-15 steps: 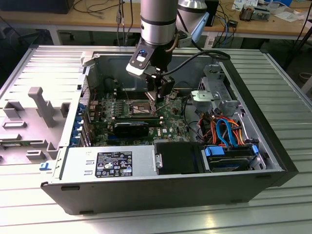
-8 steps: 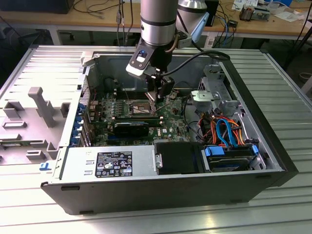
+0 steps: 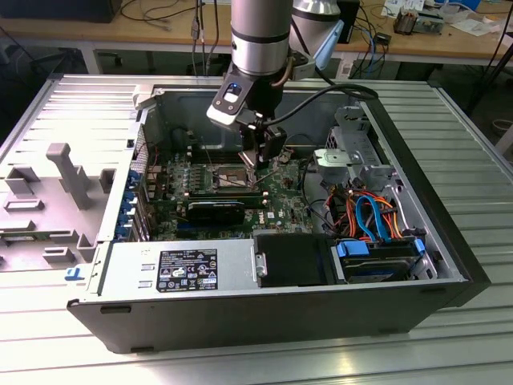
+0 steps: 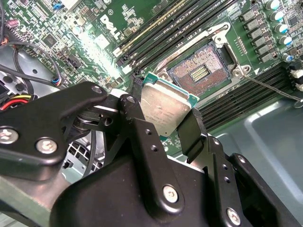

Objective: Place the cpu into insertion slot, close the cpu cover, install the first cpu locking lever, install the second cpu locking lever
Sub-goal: 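Place the cpu into insertion slot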

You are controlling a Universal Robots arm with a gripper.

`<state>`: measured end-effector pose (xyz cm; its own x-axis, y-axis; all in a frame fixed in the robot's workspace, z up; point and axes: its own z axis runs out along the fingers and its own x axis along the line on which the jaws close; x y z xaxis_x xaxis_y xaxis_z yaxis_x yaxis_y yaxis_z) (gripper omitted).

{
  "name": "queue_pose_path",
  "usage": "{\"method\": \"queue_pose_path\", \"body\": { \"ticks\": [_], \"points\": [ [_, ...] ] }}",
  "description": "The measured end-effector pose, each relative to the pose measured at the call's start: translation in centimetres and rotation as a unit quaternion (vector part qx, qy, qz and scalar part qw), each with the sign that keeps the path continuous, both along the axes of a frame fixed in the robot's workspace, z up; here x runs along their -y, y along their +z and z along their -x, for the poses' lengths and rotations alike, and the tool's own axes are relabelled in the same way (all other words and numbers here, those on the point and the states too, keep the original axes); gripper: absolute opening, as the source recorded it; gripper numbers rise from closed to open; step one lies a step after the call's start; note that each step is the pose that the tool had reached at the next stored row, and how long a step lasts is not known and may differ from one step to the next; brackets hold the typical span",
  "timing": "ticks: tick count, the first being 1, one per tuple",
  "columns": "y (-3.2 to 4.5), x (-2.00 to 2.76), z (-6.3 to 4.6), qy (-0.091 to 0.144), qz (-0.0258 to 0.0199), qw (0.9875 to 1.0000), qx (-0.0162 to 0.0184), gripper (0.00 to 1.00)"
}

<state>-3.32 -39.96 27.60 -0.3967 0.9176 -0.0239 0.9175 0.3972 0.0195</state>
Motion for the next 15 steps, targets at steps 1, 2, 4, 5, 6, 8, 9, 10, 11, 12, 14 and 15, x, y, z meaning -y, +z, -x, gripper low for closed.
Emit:
{"method": "queue_pose_path", "body": {
  "ticks": [1, 2, 4, 5, 6, 8, 9, 10, 11, 12, 14, 15],
  "points": [
    [-0.01, 0.0, 0.0, -0.001, 0.0, 1.0, 0.0, 0.55],
    [-0.01, 0.0, 0.0, -0.001, 0.0, 1.0, 0.0, 0.55],
    [-0.01, 0.0, 0.0, -0.002, 0.0, 1.0, 0.0, 0.55],
    [-0.02, 0.0, 0.0, -0.002, 0.0, 1.0, 0.0, 0.55],
    [-0.02, 0.0, 0.0, -0.003, 0.0, 1.0, 0.0, 0.55],
    [-0.03, 0.0, 0.0, -0.004, 0.0, 1.0, 0.0, 0.55],
    [-0.04, 0.0, 0.0, -0.004, 0.0, 1.0, 0.0, 0.55],
    [-0.04, 0.0, 0.0, -0.004, 0.0, 1.0, 0.0, 0.55],
    [-0.05, 0.0, 0.0, -0.005, 0.0, 1.0, 0.0, 0.55],
    [-0.05, 0.0, 0.0, -0.005, 0.0, 1.0, 0.0, 0.55],
    [-0.06, 0.0, 0.0, -0.006, 0.0, 1.0, 0.0, 0.55],
    [-0.06, 0.0, 0.0, -0.007, 0.0, 1.0, 0.0, 0.55]
  ]
}}
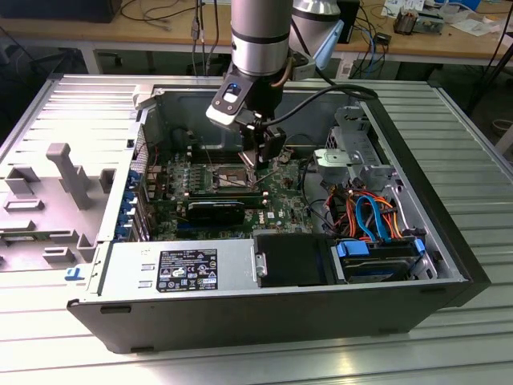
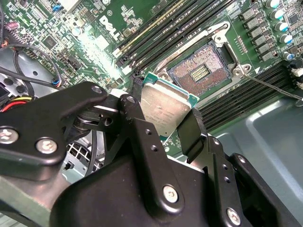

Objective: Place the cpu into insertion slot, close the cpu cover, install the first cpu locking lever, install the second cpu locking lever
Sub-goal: 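Place the cpu into insertion slot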

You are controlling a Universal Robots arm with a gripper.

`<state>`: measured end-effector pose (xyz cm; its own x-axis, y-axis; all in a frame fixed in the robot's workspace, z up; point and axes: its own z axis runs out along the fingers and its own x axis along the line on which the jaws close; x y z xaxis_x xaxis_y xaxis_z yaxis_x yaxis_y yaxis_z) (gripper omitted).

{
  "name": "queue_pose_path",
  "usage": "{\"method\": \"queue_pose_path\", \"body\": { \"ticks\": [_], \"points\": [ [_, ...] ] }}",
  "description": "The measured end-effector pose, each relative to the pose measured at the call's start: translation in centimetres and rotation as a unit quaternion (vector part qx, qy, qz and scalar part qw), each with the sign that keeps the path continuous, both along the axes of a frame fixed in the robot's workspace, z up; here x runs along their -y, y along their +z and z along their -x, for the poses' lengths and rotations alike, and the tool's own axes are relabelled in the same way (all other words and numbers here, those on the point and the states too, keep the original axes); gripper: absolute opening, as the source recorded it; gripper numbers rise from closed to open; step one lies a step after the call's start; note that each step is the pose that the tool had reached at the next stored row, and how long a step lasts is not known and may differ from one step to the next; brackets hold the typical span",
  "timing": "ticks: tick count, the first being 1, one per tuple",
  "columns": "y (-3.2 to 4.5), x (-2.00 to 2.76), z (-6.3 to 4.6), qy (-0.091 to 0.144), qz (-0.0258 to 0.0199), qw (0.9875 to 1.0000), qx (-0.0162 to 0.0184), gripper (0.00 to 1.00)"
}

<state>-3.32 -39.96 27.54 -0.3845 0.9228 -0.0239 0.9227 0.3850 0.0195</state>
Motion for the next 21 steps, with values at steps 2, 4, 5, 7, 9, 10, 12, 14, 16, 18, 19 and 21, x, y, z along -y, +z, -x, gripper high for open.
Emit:
{"method": "queue_pose_path", "body": {
  "ticks": [2, 4, 5, 7, 9, 10, 12, 14, 16, 18, 19, 21],
  "points": [
    [-0.01, 0.0, 0.0, -0.001, 0.0, 1.0, 0.0, 0.55],
    [-0.02, 0.0, 0.0, -0.002, 0.0, 1.0, 0.0, 0.55],
    [-0.02, 0.0, 0.0, -0.003, 0.0, 1.0, 0.0, 0.55],
    [-0.03, 0.0, 0.0, -0.004, 0.0, 1.0, 0.0, 0.55],
    [-0.04, 0.0, 0.0, -0.005, 0.0, 1.0, 0.0, 0.55],
    [-0.05, 0.0, 0.0, -0.005, 0.0, 1.0, 0.0, 0.55],
    [-0.06, 0.0, 0.0, -0.007, 0.0, 1.0, 0.0, 0.55],
    [-0.07, 0.0, 0.0, -0.008, 0.0, 1.0, 0.0, 0.55],
    [-0.08, 0.0, 0.0, -0.009, 0.0, 1.0, 0.0, 0.55],
    [-0.09, 0.0, 0.0, -0.011, 0.0, 0.9999, 0.0, 0.55],
    [-0.1, 0.0, 0.0, -0.011, 0.0, 0.9999, 0.0, 0.55],
    [-0.11, 0.0, 0.0, -0.013, 0.0, 0.9999, 0.0, 0.55]
  ]
}}
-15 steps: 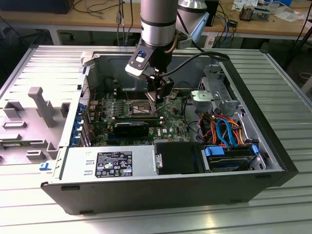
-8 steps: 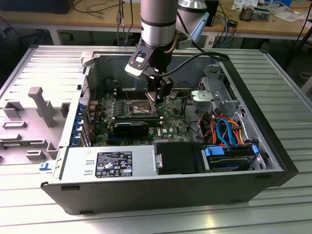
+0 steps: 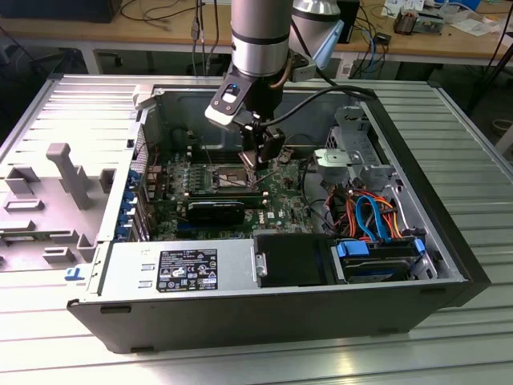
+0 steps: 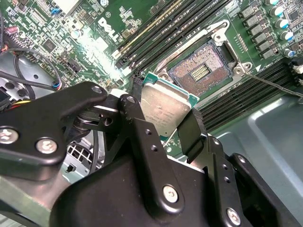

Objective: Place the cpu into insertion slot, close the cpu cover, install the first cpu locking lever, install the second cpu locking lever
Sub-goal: 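Place the cpu into insertion slot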

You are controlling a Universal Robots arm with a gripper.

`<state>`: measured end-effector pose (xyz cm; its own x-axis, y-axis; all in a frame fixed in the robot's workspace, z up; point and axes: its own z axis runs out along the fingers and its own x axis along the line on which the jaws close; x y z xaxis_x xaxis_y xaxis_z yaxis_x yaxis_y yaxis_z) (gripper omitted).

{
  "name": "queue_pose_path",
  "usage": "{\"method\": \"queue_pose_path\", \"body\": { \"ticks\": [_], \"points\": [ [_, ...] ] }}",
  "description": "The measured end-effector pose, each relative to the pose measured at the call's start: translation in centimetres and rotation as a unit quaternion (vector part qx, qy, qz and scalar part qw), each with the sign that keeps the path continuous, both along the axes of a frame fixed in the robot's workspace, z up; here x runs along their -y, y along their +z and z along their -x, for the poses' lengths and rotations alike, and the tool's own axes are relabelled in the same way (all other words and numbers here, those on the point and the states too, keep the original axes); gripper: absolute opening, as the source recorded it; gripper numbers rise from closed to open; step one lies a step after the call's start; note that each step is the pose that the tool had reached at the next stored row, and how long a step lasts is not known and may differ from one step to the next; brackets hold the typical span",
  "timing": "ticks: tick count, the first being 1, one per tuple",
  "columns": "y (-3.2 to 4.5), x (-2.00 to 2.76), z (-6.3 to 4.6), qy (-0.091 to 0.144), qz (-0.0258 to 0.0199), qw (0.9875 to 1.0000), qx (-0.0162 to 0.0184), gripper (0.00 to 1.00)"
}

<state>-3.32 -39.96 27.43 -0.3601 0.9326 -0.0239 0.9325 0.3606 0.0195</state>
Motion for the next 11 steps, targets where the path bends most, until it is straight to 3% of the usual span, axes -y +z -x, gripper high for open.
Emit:
{"method": "queue_pose_path", "body": {
  "ticks": [11],
  "points": [
    [-0.1, 0.0, 0.0, -0.017, 0.0, 0.9999, 0.0, 0.55]
  ]
}}
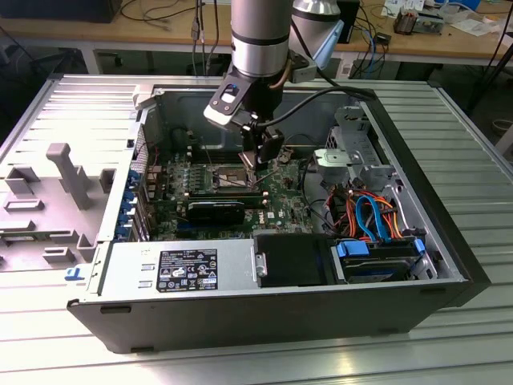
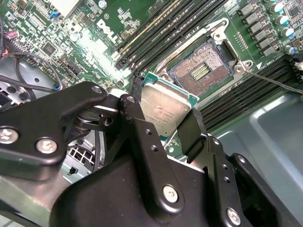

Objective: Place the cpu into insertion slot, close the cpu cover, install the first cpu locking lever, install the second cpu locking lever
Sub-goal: 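Place the cpu into insertion slot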

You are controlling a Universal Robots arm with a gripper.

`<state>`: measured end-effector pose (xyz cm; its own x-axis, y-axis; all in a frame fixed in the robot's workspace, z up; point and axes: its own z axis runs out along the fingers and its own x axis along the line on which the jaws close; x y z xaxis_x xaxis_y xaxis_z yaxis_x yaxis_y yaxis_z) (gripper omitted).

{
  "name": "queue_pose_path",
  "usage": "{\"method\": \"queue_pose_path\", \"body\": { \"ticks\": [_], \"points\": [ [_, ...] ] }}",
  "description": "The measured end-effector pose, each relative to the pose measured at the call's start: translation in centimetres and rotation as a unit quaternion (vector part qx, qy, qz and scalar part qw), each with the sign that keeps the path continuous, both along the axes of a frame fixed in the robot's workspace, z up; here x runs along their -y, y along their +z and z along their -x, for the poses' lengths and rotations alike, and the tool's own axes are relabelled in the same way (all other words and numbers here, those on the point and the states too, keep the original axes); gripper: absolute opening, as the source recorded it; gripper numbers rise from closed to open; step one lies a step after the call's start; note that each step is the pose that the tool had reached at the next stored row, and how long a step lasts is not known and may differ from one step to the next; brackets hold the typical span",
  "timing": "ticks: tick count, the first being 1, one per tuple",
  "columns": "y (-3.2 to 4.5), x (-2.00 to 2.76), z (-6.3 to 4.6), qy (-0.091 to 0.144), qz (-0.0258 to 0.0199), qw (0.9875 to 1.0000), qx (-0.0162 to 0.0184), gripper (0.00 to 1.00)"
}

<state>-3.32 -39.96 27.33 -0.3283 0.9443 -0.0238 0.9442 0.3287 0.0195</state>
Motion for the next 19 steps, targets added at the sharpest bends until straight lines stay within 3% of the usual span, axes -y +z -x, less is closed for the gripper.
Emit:
{"method": "queue_pose_path", "body": {
  "ticks": [7, 19],
  "points": [
    [-0.1, 0.0, 0.0, -0.029, 0.0001, 0.9996, 0.0, 0.55],
    [-0.24, 0.0, 0.0, -0.059, 0.0, 0.9983, 0.0, 0.55]
  ]
}}
